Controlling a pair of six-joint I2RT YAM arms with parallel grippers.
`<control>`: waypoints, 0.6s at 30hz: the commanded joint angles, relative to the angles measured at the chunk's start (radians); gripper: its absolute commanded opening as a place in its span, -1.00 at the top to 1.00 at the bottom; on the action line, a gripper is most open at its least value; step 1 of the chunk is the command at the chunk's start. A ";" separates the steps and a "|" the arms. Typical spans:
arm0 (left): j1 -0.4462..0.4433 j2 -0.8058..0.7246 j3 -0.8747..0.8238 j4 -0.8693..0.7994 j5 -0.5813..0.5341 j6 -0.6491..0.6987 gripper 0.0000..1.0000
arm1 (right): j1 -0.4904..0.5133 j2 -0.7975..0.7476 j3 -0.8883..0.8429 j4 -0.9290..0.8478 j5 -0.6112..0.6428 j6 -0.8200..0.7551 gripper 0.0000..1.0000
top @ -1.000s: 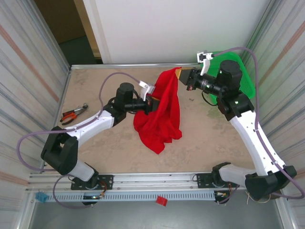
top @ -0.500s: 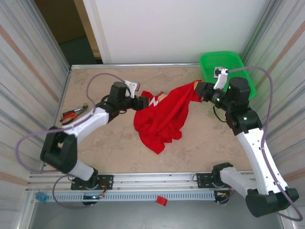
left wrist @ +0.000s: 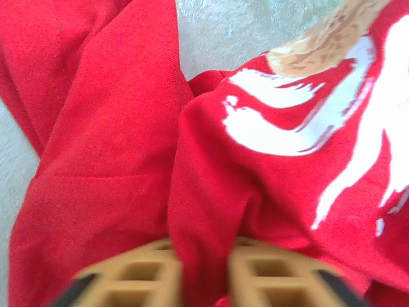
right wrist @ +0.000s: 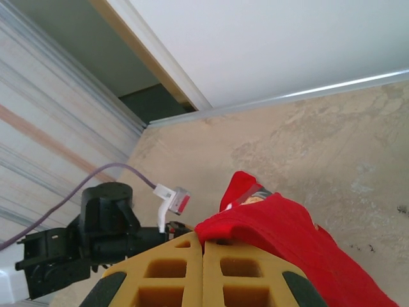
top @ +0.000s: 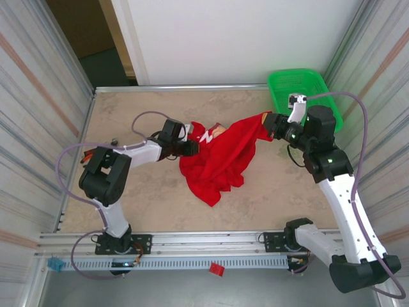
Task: Fold the inside-out t-shirt
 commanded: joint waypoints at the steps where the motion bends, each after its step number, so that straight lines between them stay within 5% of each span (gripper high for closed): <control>1: 0.012 -0.105 0.013 0.012 -0.010 0.008 1.00 | -0.007 0.014 0.081 0.011 -0.027 0.000 1.00; 9: 0.127 -0.534 0.237 -0.217 -0.002 0.084 1.00 | -0.007 0.099 0.221 0.106 -0.134 0.084 1.00; 13: 0.144 -0.553 0.458 -0.312 0.009 0.103 1.00 | 0.053 0.102 0.244 0.168 -0.172 0.154 1.00; 18: 0.146 -0.457 0.743 -0.385 0.008 0.094 1.00 | 0.289 0.056 0.250 0.192 -0.043 0.161 1.00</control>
